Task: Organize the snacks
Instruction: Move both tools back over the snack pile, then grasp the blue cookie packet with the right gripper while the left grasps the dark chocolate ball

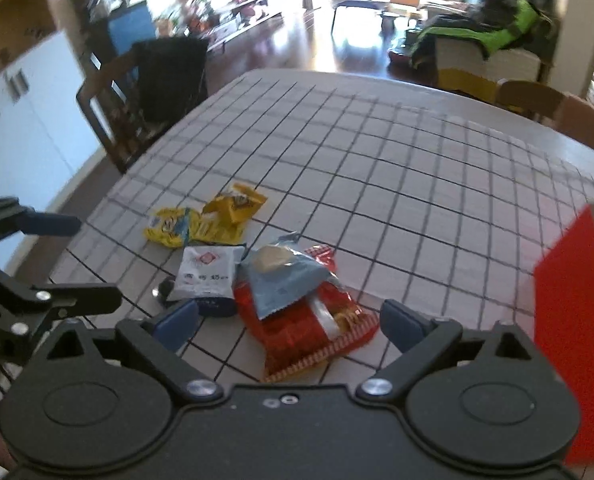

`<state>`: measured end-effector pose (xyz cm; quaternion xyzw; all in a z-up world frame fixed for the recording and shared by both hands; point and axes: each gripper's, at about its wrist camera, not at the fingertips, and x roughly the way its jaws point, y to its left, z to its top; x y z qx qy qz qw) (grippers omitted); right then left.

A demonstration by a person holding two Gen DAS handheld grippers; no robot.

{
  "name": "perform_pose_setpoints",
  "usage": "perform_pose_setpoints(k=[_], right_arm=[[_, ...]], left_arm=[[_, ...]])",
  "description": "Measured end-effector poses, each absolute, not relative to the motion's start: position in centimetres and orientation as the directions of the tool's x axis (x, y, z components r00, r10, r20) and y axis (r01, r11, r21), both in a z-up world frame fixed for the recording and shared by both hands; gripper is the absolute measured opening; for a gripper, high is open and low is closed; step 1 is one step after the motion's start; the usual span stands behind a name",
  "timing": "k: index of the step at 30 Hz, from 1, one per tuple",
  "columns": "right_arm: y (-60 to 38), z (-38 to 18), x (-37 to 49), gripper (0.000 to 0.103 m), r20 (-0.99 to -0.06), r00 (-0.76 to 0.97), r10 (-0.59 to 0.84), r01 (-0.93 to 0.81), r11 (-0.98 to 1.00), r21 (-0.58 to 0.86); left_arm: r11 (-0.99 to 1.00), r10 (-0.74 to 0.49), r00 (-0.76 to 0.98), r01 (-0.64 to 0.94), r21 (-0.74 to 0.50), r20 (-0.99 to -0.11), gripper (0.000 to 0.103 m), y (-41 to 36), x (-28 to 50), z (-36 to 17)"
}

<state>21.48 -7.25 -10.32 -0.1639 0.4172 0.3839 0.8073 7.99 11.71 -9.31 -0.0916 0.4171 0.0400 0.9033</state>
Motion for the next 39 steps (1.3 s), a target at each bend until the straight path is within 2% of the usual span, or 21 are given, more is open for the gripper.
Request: perform_pose_setpoints(k=[4, 8, 10, 20, 22, 25, 27, 34, 39], right_arm=[[-5.1, -11.9, 22.1, 0.085, -0.823, 0.354, 0.444, -0.785, 0.62, -0.003], [-3.5, -12.9, 22.7, 0.082, -0.835, 0.348, 0.426, -0.81, 0.585, -0.039], [-2.9, -13.2, 23.0, 0.076, -0.838, 0.348, 0.42, -0.822, 0.566, -0.058], [-0.5, -15.1, 24.6, 0.07, -0.86, 0.302, 0.412, -0.859, 0.509, -0.058], [-0.2, -15.2, 24.6, 0.063, -0.86, 0.303, 0.411, -0.863, 0.5, -0.065], [-0.2, -15.2, 24.7, 0.056, -0.854, 0.31, 0.417, -0.862, 0.502, -0.068], [-0.1, -15.3, 24.7, 0.055, -0.853, 0.309, 0.42, -0.868, 0.491, -0.073], [0.2, -15.7, 23.7, 0.052, -0.845, 0.344, 0.409, -0.885, 0.443, -0.146], [-0.3, -15.4, 23.8, 0.049, -0.84, 0.348, 0.416, -0.876, 0.463, -0.134]], left_arm=[[0.976, -0.001, 0.627, -0.17, -0.138, -0.779, 0.102, 12.7, 8.2, -10.8], [0.976, -0.015, 0.592, -0.165, -0.139, -0.806, 0.102, 13.5, 8.9, -12.2], [0.976, -0.015, 0.577, -0.167, -0.136, -0.816, 0.102, 13.7, 9.2, -12.7], [0.978, -0.036, 0.515, -0.157, -0.136, -0.857, 0.101, 14.2, 10.7, -14.9], [0.978, -0.042, 0.499, -0.155, -0.137, -0.866, 0.1, 14.2, 10.9, -15.3], [0.981, -0.055, 0.49, -0.136, -0.139, -0.87, 0.093, 14.2, 11.2, -15.6], [0.984, -0.063, 0.475, -0.116, -0.134, -0.878, 0.083, 14.1, 11.5, -15.9], [0.993, -0.087, 0.474, -0.029, -0.115, -0.876, 0.066, 13.4, 12.6, -16.1], [0.993, -0.117, 0.486, 0.053, -0.105, -0.866, 0.043, 12.4, 13.1, -15.9]])
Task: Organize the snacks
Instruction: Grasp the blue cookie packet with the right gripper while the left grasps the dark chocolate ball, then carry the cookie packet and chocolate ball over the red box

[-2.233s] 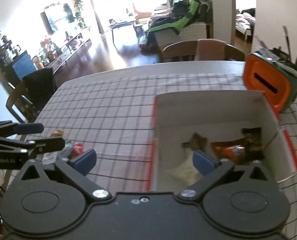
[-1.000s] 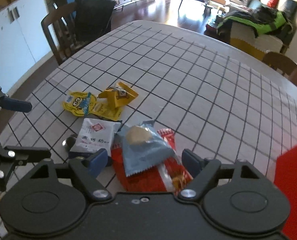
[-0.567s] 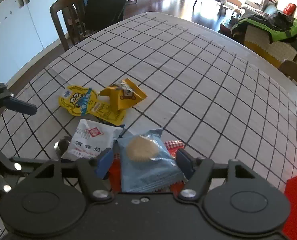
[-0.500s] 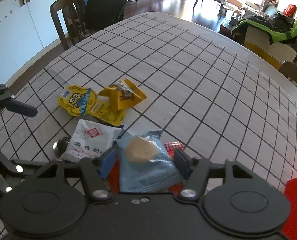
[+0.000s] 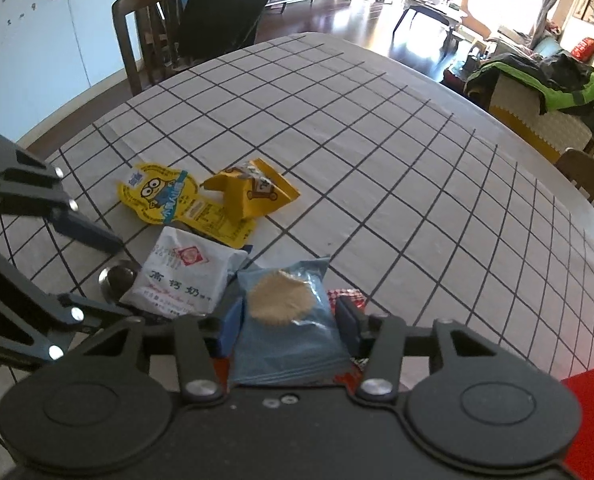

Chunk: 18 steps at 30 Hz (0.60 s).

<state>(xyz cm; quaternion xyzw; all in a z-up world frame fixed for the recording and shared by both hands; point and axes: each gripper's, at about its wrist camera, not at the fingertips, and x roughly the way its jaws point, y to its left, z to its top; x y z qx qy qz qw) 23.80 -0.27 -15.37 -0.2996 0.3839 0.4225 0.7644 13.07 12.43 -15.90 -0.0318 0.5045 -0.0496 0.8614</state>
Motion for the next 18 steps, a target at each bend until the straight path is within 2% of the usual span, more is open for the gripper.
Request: perform_pose_setpoints(k=[1, 4, 5, 16, 17, 18], right_arm=[[-0.4, -15.4, 23.8, 0.049, -0.839, 0.352, 0.416, -0.873, 0.469, -0.134], [-0.8, -15.2, 23.7, 0.047, -0.833, 0.363, 0.418, -0.862, 0.489, -0.131], [-0.9, -15.1, 23.6, 0.046, -0.831, 0.364, 0.42, -0.858, 0.498, -0.124], [-2.6, -13.8, 22.7, 0.034, -0.807, 0.371, 0.459, -0.823, 0.566, -0.057], [-2.8, -13.6, 22.5, 0.032, -0.806, 0.372, 0.461, -0.819, 0.572, -0.051], [-2.9, -13.5, 22.4, 0.023, -0.803, 0.375, 0.463, -0.815, 0.578, -0.047]], left_arm=[[0.994, -0.11, 0.488, 0.069, -0.087, -0.866, 0.042, 12.1, 13.1, -15.9], [0.993, -0.115, 0.49, 0.079, -0.087, -0.864, 0.029, 11.7, 13.2, -15.9], [0.992, -0.124, 0.49, 0.078, -0.098, -0.863, 0.028, 11.8, 13.1, -15.9], [0.987, -0.12, 0.504, -0.03, -0.157, -0.856, 0.026, 13.6, 10.6, -15.9], [0.986, -0.121, 0.504, -0.038, -0.161, -0.855, 0.026, 13.7, 10.3, -15.9], [0.985, -0.122, 0.504, -0.046, -0.168, -0.855, 0.026, 13.8, 10.0, -15.8]])
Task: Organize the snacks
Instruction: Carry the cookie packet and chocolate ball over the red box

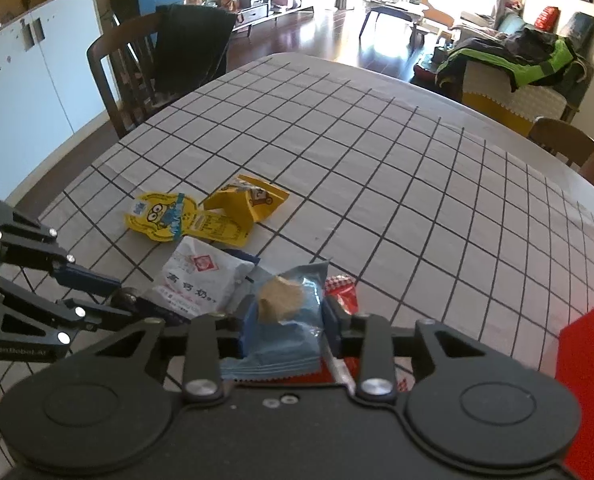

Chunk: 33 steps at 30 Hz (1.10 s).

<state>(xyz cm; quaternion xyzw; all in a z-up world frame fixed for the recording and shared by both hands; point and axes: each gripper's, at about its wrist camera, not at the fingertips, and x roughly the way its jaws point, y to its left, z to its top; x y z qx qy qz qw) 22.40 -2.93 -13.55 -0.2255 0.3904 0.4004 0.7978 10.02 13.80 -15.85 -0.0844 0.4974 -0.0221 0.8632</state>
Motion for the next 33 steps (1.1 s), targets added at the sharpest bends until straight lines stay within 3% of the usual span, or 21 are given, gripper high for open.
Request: perform_pose_setpoints(k=[11, 17, 20, 22, 23, 27, 33], right_arm=[[-3.9, -13.3, 20.8, 0.022, -0.815, 0.359, 0.455, -0.805, 0.593, -0.024], [-2.0, -13.8, 20.9, 0.031, -0.824, 0.388, 0.413, -0.774, 0.631, -0.048], [-1.0, -14.4, 21.1, 0.047, -0.821, 0.411, 0.396, -0.759, 0.647, -0.068], [-0.4, -14.8, 21.2, 0.08, -0.816, 0.43, 0.386, -0.748, 0.659, -0.083], [-0.2, -15.0, 21.0, 0.082, -0.807, 0.447, 0.387, -0.742, 0.664, -0.092], [0.6, -15.8, 20.9, 0.074, -0.8, 0.489, 0.347, -0.725, 0.671, -0.153], [1.4, -16.7, 20.5, 0.07, -0.791, 0.535, 0.296, -0.71, 0.666, -0.23]], left_arm=[[0.977, -0.134, 0.499, -0.078, -0.198, -0.856, 0.026, 13.7, 8.0, -15.8], [0.975, -0.122, 0.506, -0.098, -0.197, -0.854, 0.026, 14.3, 7.0, -15.6], [0.974, -0.118, 0.506, -0.11, -0.199, -0.855, 0.026, 14.6, 6.8, -15.8], [0.973, -0.117, 0.509, -0.115, -0.202, -0.853, 0.026, 14.7, 6.7, -15.8], [0.972, -0.117, 0.51, -0.116, -0.204, -0.852, 0.026, 14.8, 6.7, -15.8], [0.969, -0.124, 0.515, -0.122, -0.216, -0.848, 0.026, 15.0, 6.5, -15.8], [0.966, -0.131, 0.521, -0.124, -0.226, -0.844, 0.026, 15.2, 6.3, -15.8]])
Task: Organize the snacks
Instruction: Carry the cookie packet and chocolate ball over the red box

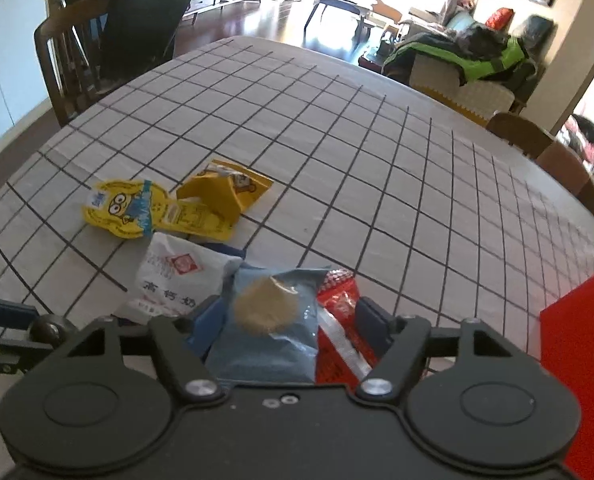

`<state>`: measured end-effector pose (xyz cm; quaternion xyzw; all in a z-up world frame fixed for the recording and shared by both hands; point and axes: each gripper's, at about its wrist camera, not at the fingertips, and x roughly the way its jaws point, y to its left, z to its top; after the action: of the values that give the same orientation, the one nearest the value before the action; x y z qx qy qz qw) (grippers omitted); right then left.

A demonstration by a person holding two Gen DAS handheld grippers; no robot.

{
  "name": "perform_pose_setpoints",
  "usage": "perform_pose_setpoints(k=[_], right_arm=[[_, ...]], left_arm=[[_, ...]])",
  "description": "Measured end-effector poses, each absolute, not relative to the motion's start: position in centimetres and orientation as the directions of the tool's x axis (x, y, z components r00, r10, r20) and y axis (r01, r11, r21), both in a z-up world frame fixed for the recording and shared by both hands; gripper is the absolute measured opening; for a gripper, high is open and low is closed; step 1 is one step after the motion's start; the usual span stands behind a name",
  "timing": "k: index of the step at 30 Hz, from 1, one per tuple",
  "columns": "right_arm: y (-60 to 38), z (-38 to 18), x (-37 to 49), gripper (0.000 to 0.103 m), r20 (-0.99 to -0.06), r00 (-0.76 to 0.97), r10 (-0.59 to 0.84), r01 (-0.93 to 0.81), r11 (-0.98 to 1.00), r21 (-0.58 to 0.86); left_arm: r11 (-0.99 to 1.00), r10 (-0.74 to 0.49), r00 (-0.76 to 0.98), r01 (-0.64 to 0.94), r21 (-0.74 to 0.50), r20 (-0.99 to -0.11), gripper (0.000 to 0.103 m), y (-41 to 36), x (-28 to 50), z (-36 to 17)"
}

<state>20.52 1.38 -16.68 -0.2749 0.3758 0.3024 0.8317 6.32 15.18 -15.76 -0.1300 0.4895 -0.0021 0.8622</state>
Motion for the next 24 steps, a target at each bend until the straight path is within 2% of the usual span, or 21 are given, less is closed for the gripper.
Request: perform_pose_setpoints(k=[6, 10, 13, 24], right_arm=[[2.9, -17.9, 19.7, 0.063, -0.774, 0.585, 0.243, -0.703, 0.629, -0.333], [2.7, -17.8, 19.6, 0.051, -0.768, 0.592, 0.245, -0.701, 0.626, -0.341], [2.5, -17.5, 19.7, 0.048, -0.766, 0.588, 0.258, -0.702, 0.633, -0.326], [-0.1, -14.5, 19.5, 0.047, -0.765, 0.562, 0.316, -0.696, 0.681, -0.23]], left_arm=[[0.965, -0.133, 0.523, -0.126, -0.23, -0.842, 0.026, 15.0, 6.2, -15.7], [0.965, -0.132, 0.524, -0.127, -0.23, -0.842, 0.026, 15.0, 6.2, -15.7], [0.964, -0.131, 0.524, -0.13, -0.231, -0.841, 0.026, 15.0, 6.2, -15.7], [0.958, -0.116, 0.53, -0.164, -0.235, -0.84, 0.026, 15.1, 6.0, -15.5]])
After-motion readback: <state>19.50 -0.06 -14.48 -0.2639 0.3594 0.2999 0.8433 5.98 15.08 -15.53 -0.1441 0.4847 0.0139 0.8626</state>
